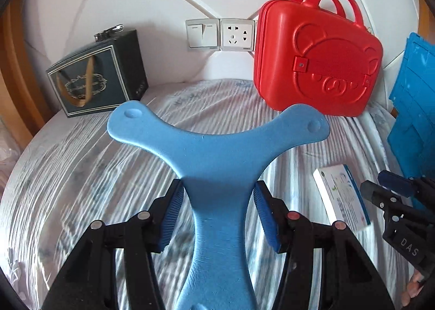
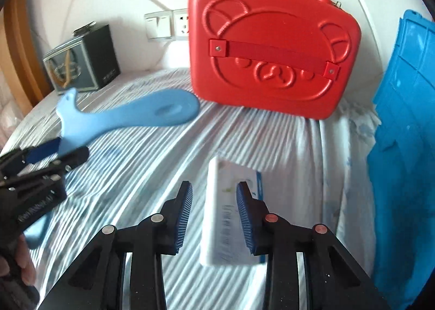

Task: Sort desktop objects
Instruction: 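Lift the blue piece and paracetamol box and carry them toward the crate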

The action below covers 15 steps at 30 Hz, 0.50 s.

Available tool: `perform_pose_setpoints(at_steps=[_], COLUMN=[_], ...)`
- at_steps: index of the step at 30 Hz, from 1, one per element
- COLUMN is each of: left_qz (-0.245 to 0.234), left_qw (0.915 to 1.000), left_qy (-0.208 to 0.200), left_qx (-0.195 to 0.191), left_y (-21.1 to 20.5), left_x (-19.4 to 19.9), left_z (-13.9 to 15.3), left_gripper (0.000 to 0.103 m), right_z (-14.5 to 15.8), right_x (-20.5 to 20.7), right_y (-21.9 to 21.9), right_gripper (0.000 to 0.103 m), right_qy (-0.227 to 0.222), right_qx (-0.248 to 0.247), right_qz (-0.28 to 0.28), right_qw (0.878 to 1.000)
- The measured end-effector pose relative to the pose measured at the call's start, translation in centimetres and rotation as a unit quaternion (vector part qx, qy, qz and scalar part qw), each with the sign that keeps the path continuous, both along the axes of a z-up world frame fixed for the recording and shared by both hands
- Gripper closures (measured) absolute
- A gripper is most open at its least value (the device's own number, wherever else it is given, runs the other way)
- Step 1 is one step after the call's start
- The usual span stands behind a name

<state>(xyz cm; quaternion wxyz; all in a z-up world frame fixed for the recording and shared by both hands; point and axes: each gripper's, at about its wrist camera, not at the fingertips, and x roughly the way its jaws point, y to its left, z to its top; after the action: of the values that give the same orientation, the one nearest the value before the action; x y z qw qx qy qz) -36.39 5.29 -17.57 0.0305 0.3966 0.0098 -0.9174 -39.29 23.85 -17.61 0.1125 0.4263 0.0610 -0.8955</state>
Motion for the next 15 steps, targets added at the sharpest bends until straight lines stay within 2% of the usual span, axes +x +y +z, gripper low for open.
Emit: perform_pose_setpoints(at_steps=[2,3,7,15], left_qz=[0.003,0.005,0.011,-0.003], left_qw=[1.0,0.9999,0.9996,0.9992], left_qy=[-0.004,-0.008,-0.024,-0.038], left_qx=[-0.004,-0.003,0.01,0.012], left_y=[-0.2,-0.4,-0.6,1.4], left_x=[0.9,1.2,0.7,-2.9], left_z=[-0.1,-0.4,-1.7,-5.1], left_gripper=[0.05,0.05,0.05,0.05], right_z=[0.4,0.4,-0.8,-5.5], right_x=[1.1,1.6,1.7,-3.1], right_y=[0.5,1.0,1.3,1.7], right_gripper=[0.032,0.009,0.007,0.007], right_qy=[-0.006,-0.008,-0.031,-0.076], right_qx=[-0.016,-0.023,-0.005,0.012], right_qz=[0.002,-0.003,-0.015,-0.037], right_qw=[1.0,1.0,0.999,0.996])
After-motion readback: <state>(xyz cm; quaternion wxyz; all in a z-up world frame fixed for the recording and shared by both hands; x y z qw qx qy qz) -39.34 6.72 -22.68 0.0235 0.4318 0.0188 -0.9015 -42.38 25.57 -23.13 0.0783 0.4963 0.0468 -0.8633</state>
